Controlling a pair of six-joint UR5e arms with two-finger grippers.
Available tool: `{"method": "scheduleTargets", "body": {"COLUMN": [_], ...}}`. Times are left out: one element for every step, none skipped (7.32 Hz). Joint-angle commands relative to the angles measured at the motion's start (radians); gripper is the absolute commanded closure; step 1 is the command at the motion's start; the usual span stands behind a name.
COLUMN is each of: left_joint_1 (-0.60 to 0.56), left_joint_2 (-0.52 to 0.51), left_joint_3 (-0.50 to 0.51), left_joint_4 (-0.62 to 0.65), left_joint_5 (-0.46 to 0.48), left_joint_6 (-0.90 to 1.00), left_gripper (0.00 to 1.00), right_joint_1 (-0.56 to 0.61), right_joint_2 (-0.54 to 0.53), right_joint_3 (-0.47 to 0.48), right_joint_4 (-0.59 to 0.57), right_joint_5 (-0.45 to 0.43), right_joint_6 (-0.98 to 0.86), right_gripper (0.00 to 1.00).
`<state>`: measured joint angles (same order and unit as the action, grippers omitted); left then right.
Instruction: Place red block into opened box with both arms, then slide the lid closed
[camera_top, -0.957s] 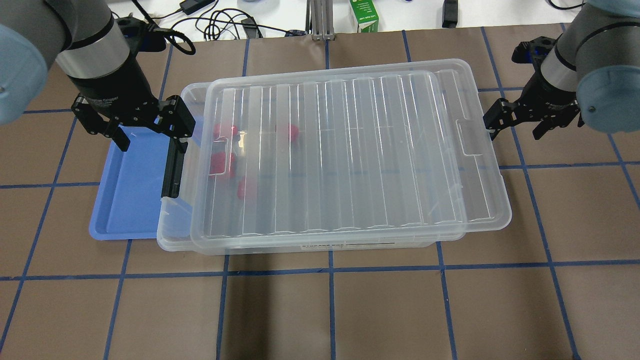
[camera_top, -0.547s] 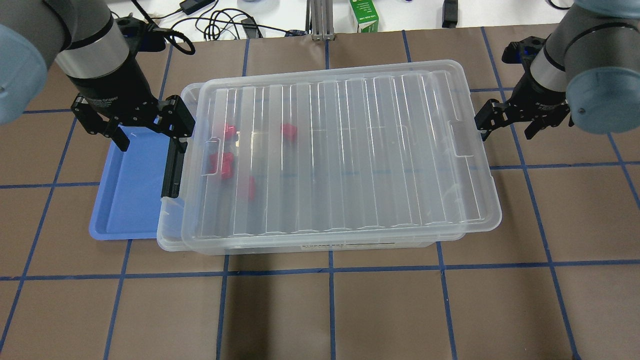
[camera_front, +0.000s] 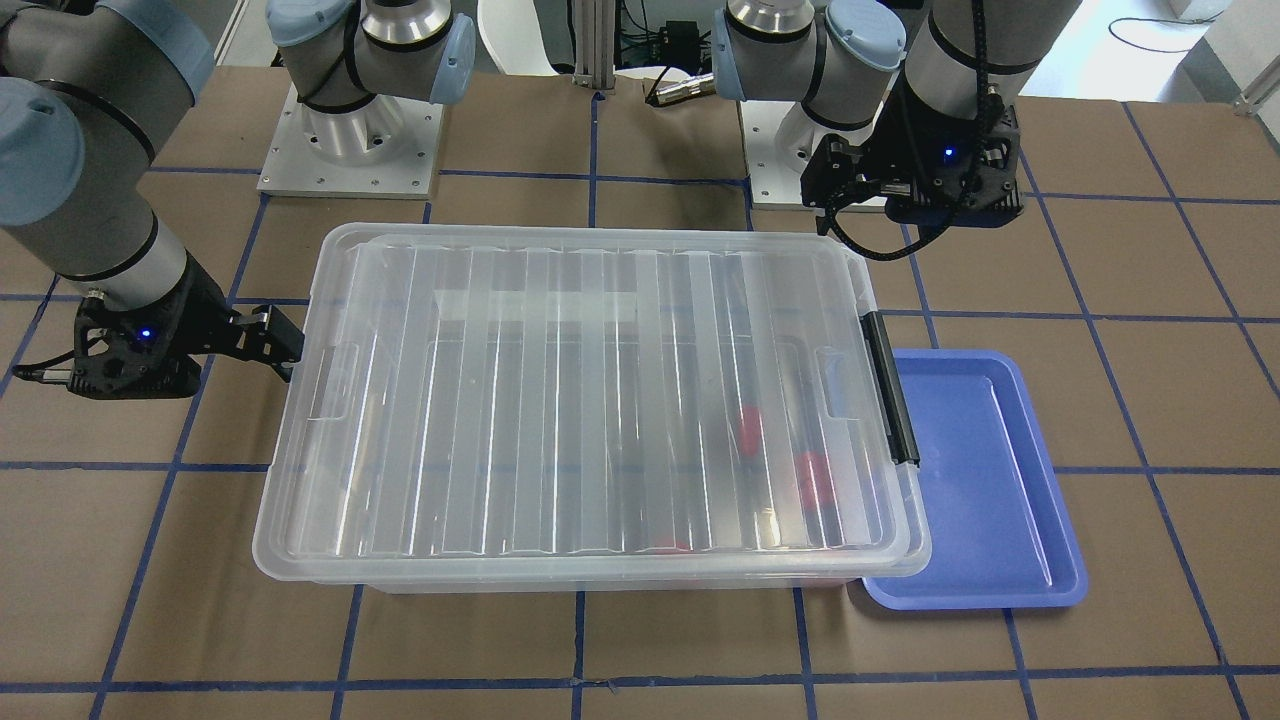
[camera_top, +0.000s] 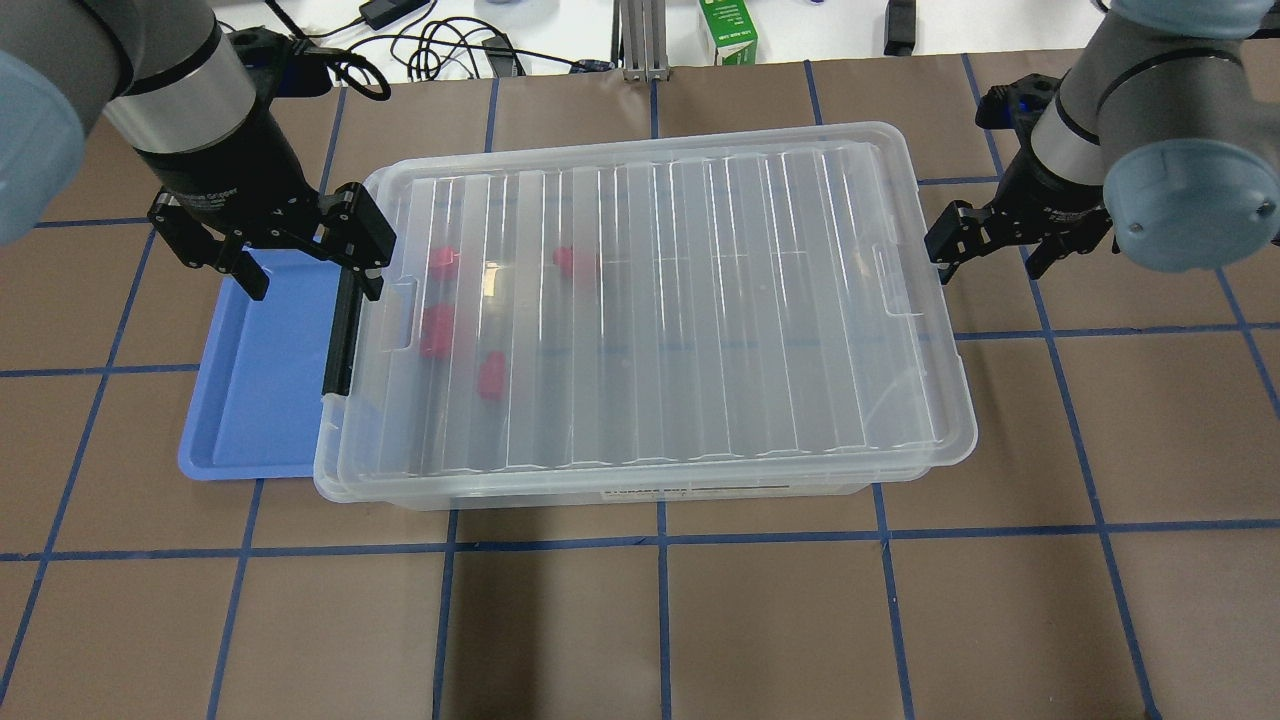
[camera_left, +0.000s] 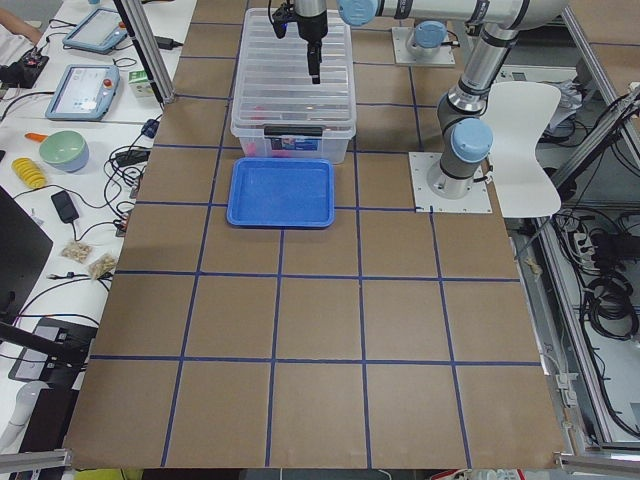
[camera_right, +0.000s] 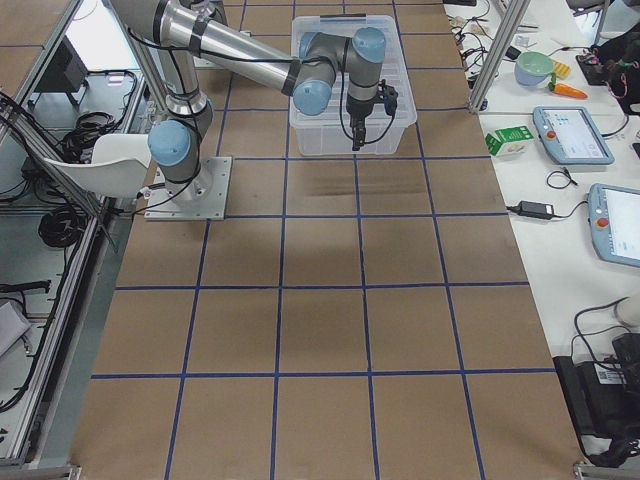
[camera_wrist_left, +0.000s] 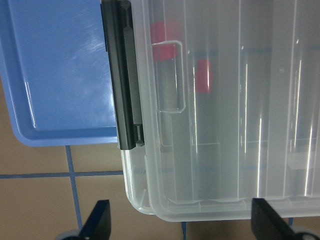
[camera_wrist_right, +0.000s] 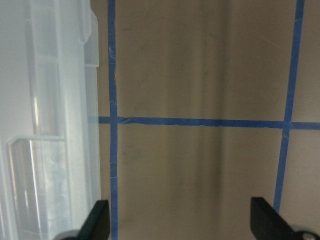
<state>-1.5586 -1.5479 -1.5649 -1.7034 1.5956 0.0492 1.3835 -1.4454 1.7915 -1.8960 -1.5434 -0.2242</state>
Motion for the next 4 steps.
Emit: {"method": "scheduleTargets", "body": {"left_joint_1": [0.0, -0.001, -0.001, 0.0], "left_joint_2": [-0.001, -0.001, -0.006, 0.0], "left_joint_3": [-0.001, -0.003, -0.001, -0.001], "left_joint_4": [0.004, 0.004, 0.007, 0.007], "left_joint_5": [-0.003, -0.002, -0.003, -0.003], "left_joint_6": [0.0, 0.001, 0.0, 0.003], "left_gripper": [0.0, 0.0, 0.0, 0.0], "right_joint_1": [0.0, -0.003, -0.001, -0.001], "right_joint_2": [0.003, -0.01, -0.044, -0.1], "right_joint_3": [-0.02, -0.052, -0.096, -0.142], "right_joint_4": [-0.006, -0.003, 0.052, 0.149], "right_joint_5": [-0.003, -0.006, -0.007, -0.009], "right_joint_6": [-0.017, -0.02, -0.017, -0.015], "right_gripper": [0.0, 0.0, 0.0, 0.0]}}
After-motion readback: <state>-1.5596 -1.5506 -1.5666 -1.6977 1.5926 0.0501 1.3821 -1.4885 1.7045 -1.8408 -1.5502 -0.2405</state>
